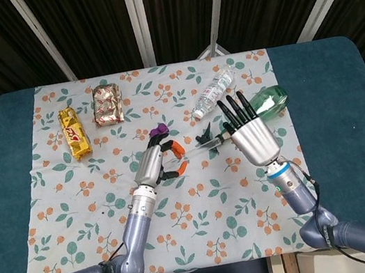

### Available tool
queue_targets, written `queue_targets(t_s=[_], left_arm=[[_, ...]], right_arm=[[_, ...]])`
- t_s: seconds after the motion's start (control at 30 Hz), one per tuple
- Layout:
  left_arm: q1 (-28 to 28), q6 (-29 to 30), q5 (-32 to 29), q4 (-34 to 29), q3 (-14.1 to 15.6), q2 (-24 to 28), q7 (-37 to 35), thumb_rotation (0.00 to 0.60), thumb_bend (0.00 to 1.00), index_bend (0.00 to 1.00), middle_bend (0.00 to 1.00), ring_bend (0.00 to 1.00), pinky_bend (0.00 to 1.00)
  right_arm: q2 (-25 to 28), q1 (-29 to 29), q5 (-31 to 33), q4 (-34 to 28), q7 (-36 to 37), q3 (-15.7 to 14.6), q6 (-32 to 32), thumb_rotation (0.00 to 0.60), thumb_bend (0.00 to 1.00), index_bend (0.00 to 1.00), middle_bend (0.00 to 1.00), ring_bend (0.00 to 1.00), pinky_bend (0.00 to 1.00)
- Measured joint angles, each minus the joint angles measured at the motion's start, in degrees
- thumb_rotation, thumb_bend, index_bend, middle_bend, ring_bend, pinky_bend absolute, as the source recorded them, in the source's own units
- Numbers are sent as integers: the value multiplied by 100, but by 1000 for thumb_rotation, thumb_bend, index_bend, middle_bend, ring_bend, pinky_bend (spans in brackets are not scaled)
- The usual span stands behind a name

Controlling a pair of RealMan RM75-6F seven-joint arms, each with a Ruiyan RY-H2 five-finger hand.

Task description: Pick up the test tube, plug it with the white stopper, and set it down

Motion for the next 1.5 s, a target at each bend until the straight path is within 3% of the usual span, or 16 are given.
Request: queue_targets(t_s=[1.5], left_arm=[[4,143,-17,65,-1,-229,105,600,599,692,545,126,0]], right_arm=[[-73,-21,-23,-149,-104,-167,29,600,414,620,152,52,0]])
